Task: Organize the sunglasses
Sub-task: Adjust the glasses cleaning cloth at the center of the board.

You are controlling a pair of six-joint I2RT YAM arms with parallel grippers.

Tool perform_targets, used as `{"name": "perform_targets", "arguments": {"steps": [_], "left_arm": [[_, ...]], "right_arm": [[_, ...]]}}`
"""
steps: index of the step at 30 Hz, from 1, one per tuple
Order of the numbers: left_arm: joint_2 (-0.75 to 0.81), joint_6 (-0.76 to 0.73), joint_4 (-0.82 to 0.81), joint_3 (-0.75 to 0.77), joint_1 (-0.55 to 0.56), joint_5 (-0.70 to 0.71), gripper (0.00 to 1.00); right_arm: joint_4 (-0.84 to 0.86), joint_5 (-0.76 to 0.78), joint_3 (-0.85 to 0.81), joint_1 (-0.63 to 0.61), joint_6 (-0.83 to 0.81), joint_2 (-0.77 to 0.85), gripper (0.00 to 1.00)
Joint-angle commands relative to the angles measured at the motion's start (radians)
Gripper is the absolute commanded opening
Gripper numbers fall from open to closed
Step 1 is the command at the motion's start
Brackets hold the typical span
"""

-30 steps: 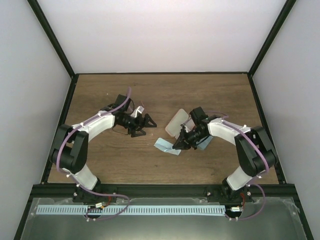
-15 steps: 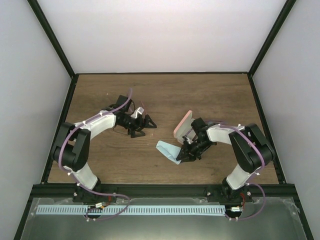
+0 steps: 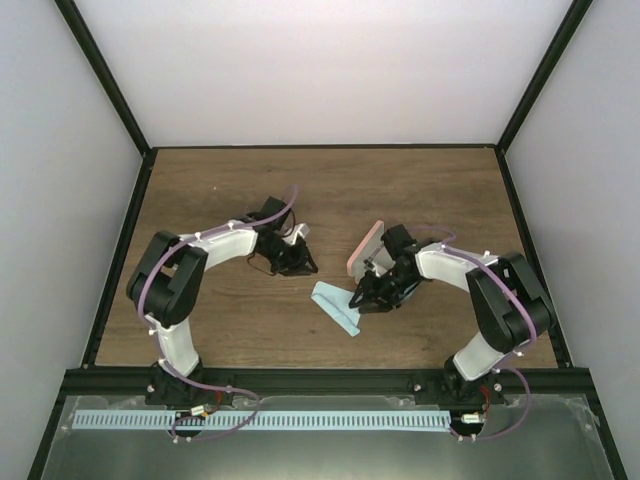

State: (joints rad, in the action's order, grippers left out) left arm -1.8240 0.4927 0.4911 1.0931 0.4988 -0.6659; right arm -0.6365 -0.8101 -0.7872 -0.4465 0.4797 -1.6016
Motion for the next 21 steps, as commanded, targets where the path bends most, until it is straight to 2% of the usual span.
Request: {"name": "perform_targets", "arguments": {"steps": [1,4,7,12,21], "left_arm": [[-0.03,-0.054,-0.033,0.095,0.037,0.069,0.21],[-0.085,-0.067,-0.014,0.154,0.069,0.069,0.23],[-0.119,-0.091,0.031,0.195,0.111,0.081,0.24],[-0.118,-0.092,0.026,0.142,0.144,0.077,0.31],[-0.105,-0.115,-0.017,0.051,0.152,0.034,0.36]], "right_arm": [[-0.021,0.054,-0.037,0.003,0.001,0.04,0.28],[-0.007,0.064,-0.037,0.003,0.019,0.043,0.11],[0.006,0.088,-0.047,0.003,0.028,0.034,0.01],[0.039,0.115,-0.076,0.003,0.029,-0.012,0.01],[0.137,0.085,-0.098,0.003,0.016,-0.144,0.01]]}}
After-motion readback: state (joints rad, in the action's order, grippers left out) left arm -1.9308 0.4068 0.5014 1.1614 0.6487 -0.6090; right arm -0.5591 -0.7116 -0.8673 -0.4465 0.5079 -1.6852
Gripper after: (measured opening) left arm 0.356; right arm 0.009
